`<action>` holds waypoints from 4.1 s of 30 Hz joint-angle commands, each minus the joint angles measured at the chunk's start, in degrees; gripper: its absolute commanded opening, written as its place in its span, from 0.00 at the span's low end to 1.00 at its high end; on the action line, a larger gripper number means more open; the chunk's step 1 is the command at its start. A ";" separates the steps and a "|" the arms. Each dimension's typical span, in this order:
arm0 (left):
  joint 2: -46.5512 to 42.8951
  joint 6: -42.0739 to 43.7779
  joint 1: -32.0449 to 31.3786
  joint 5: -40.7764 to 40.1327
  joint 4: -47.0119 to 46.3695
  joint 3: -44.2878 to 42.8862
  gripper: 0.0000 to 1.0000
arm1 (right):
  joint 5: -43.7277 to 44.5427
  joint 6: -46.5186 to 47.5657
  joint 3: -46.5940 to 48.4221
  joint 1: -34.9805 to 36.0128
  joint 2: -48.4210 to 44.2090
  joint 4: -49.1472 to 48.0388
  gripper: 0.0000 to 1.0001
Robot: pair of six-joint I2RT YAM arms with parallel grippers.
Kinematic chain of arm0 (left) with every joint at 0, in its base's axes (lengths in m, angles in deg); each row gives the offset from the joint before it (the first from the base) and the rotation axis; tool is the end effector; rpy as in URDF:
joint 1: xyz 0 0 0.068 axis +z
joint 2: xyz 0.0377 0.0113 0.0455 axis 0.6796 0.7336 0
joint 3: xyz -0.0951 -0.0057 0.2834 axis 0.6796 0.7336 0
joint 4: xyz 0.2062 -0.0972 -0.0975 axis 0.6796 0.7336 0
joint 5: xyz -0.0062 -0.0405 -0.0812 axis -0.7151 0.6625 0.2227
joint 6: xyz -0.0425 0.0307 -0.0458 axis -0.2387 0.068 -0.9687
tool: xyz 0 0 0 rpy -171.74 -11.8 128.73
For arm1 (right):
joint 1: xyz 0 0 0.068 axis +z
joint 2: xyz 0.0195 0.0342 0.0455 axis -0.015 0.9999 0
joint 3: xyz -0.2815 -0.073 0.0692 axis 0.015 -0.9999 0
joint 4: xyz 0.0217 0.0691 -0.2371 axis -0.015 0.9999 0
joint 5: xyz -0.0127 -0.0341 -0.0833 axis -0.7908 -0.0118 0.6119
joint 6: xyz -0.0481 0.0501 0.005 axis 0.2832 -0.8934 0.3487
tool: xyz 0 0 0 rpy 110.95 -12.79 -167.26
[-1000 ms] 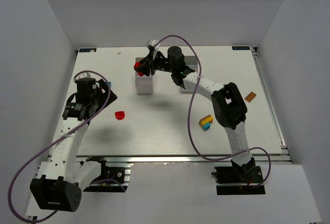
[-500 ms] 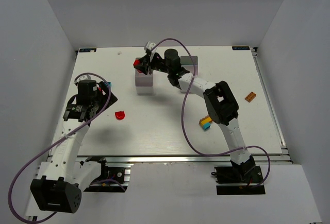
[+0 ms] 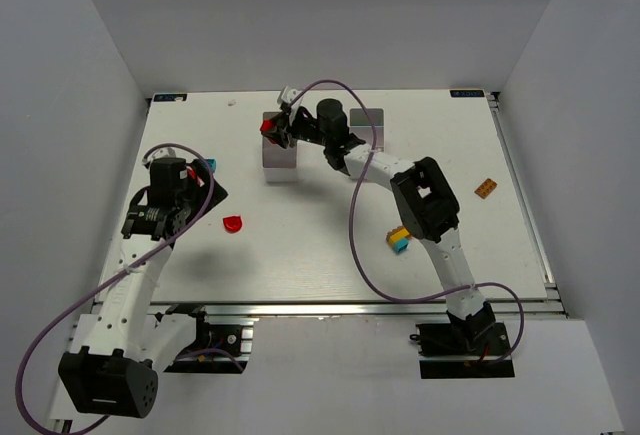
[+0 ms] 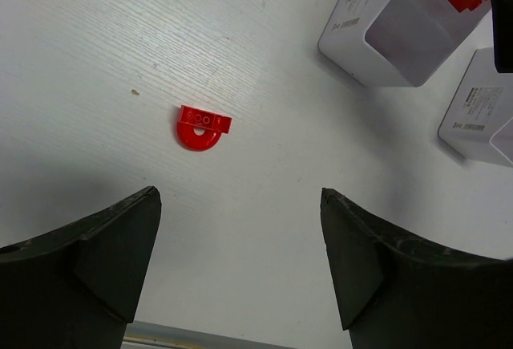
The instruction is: Sort the legos into containers by color
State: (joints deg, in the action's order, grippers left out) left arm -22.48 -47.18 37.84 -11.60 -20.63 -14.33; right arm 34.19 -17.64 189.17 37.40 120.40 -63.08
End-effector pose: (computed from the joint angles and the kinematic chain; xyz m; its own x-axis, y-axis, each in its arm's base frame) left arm 0.1744 -0.0101 0.3094 -0.5675 -0.5777 -0.5867 -0.4268 0.8157 -0.3904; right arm 0.4340 0.3779 0.2664 0.2077 -0.0180 -0.9780 -0.9038 0.3790 -0.1989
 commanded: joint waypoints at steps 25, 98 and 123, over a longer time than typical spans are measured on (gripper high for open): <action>7.96 -7.12 0.31 3.57 -4.80 8.81 0.79 | -7.52 9.79 -11.62 -3.19 -22.53 20.89 0.59; 35.74 12.74 -0.92 2.42 -0.42 -6.40 0.72 | -7.44 7.42 -48.46 -5.65 -55.24 26.55 0.67; 41.28 10.20 -2.76 4.88 -4.46 -2.62 0.66 | -7.62 6.54 -48.20 -6.44 -55.42 26.37 0.67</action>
State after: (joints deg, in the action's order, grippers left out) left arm 18.54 -36.58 35.46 -7.18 -23.71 -17.68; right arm 26.39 -10.41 140.72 31.26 66.68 -34.77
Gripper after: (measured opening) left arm 0.668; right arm 0.670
